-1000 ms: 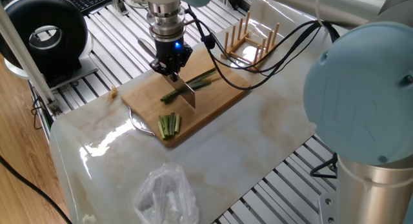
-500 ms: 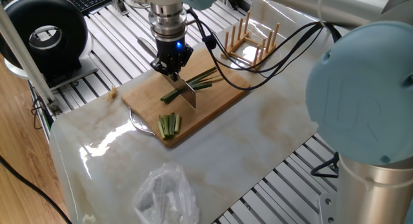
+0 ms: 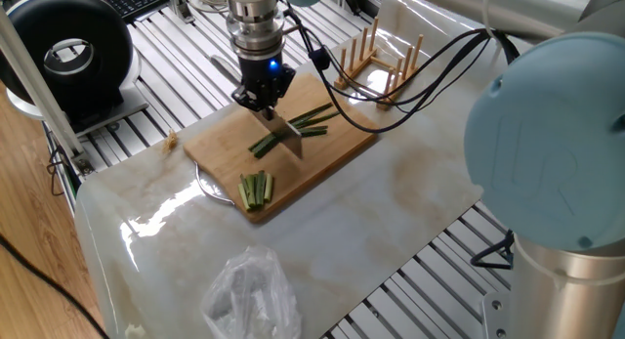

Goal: Chop the green garlic

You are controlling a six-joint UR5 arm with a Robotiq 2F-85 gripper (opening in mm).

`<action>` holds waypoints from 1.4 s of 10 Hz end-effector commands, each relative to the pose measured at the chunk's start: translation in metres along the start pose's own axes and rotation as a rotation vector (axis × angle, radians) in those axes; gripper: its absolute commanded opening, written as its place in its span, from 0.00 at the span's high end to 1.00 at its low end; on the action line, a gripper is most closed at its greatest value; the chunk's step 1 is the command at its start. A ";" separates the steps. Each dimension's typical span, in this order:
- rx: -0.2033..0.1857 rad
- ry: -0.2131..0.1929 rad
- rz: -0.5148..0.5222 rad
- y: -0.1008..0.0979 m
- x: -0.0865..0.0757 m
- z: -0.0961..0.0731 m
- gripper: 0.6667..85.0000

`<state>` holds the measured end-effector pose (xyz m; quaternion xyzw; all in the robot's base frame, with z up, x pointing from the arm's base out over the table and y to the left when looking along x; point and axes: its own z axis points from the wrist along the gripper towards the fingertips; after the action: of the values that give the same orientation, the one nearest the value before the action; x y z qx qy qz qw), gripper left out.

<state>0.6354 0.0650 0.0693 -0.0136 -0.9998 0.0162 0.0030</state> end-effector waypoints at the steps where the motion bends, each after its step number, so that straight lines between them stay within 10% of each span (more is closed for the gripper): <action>1: -0.012 -0.015 -0.005 -0.003 -0.004 0.002 0.99; 14: -0.030 -0.036 0.000 0.001 -0.011 0.008 0.99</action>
<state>0.6429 0.0665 0.0648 -0.0110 -0.9999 0.0082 -0.0098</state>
